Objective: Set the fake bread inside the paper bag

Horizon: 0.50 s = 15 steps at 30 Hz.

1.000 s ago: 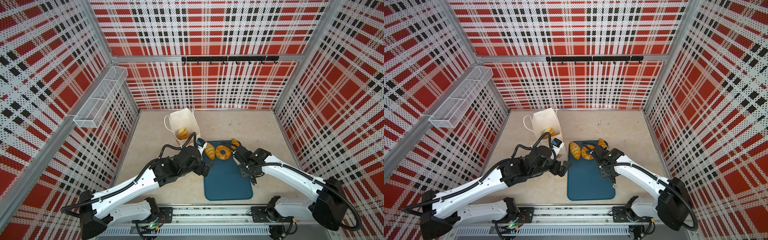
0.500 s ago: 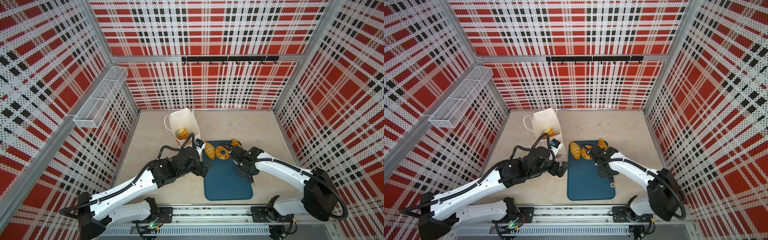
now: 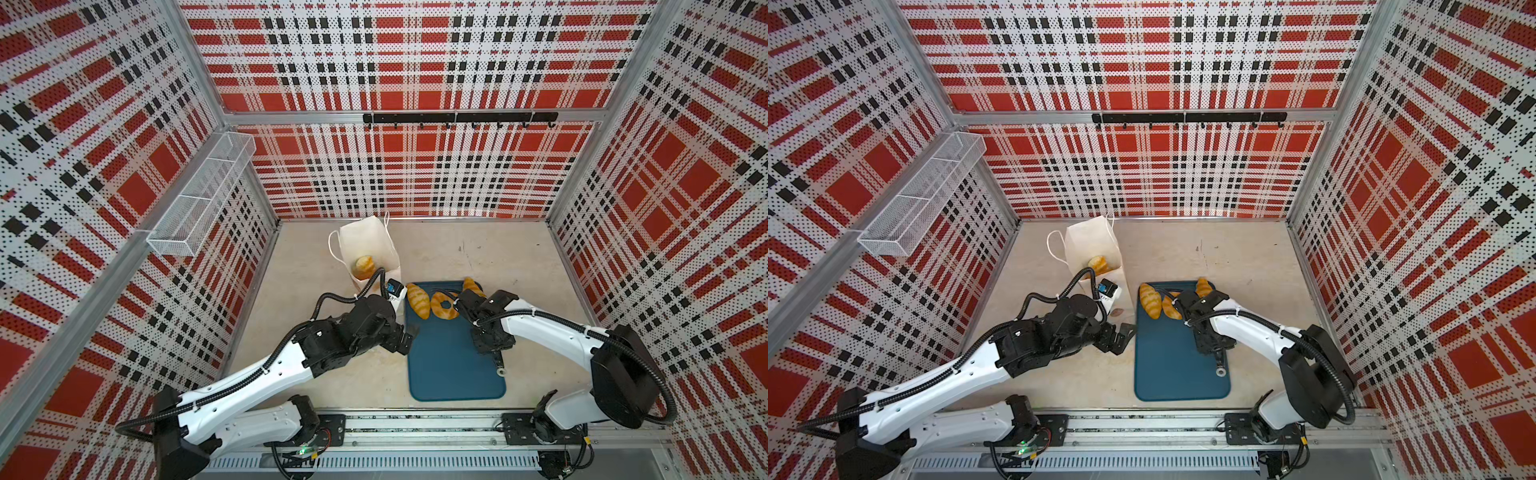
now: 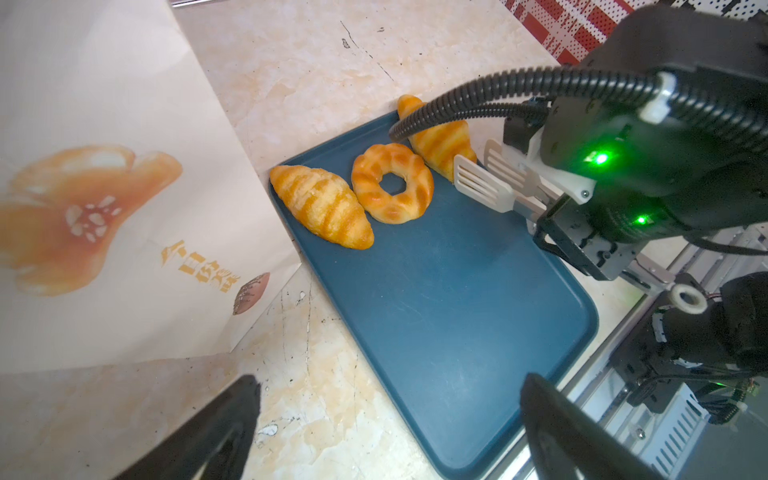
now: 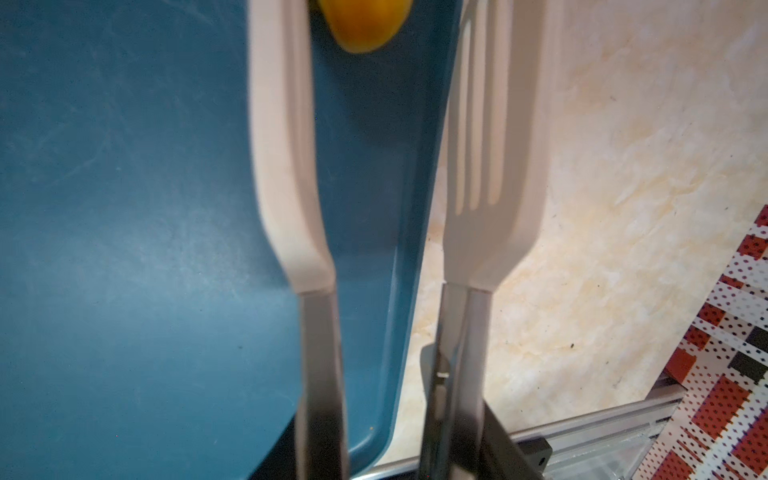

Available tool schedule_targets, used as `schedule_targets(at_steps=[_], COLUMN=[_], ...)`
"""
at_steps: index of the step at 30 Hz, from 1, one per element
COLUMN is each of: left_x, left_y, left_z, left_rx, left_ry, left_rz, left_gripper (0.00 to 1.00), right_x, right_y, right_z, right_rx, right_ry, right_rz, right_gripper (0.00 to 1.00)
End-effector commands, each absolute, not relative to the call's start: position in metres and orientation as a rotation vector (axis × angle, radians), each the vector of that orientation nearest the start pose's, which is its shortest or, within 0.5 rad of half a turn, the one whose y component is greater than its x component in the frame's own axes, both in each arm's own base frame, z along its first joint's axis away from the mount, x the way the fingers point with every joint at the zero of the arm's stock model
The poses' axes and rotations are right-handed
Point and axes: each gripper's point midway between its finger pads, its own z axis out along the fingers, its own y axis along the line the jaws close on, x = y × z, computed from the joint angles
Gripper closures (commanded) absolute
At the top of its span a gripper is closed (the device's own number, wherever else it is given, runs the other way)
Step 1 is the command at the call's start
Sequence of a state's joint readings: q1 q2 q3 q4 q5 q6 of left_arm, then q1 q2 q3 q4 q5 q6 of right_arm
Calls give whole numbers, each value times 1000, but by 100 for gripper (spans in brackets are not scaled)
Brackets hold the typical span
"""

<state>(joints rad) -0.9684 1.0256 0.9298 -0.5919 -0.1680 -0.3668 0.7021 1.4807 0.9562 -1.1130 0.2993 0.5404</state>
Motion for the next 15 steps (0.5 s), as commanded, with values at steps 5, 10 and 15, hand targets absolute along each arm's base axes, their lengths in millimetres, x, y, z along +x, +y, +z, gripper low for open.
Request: schedule_targets(at_steps=[5,10,15], left_x=[206,206,206], left_y=[-241,-242,-242], left_z=[223,223,222], left_rx=[563,561,562], left_ry=[2214,2215,2217], left_rz=[-525,-532,-533], left_gripper=[1,1,1], right_x=[211,201,187], right_y=[120,119,121], right_z=[76,79,82], right_rx=[-289,-292,-307], right_ry=[2959,2967,2965], right_rz=[-325,-288,-259], right_gripper=[65,67,69])
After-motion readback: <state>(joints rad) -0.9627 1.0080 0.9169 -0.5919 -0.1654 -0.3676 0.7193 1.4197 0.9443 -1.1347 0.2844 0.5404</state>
